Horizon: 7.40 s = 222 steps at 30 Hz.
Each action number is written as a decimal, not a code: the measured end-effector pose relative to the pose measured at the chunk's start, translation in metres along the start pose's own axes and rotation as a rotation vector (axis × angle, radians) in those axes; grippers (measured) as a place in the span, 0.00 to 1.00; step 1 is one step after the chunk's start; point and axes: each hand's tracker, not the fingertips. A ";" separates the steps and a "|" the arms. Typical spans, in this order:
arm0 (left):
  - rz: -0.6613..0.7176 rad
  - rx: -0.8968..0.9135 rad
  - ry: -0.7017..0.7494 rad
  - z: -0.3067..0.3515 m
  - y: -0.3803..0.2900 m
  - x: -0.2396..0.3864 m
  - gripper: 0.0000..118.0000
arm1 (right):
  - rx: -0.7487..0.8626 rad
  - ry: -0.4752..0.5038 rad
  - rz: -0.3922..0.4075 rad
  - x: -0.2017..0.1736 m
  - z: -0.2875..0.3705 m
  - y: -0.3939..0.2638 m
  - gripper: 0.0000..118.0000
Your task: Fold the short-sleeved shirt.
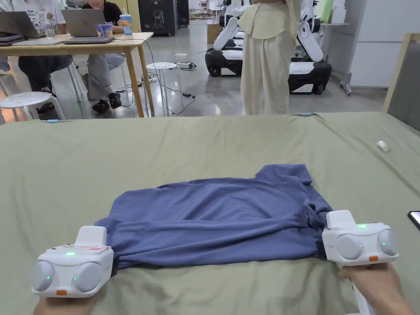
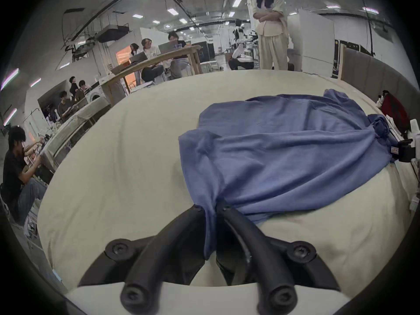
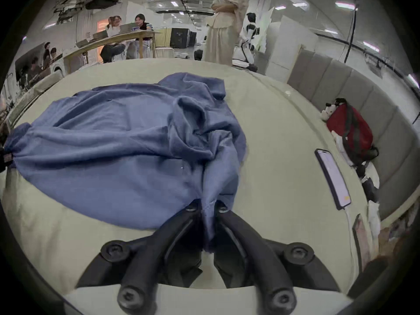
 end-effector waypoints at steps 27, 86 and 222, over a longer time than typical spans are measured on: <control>-0.018 -0.040 -0.011 0.073 -0.098 -0.014 0.07 | -0.036 -0.029 -0.024 -0.006 0.079 -0.109 0.11; 0.036 -0.056 -0.076 -0.080 0.100 0.008 0.00 | 0.197 0.015 -0.047 0.009 0.021 0.057 0.00; 0.504 0.006 -0.573 0.031 -0.080 -0.191 0.12 | 0.180 0.083 0.120 -0.085 0.141 -0.081 0.00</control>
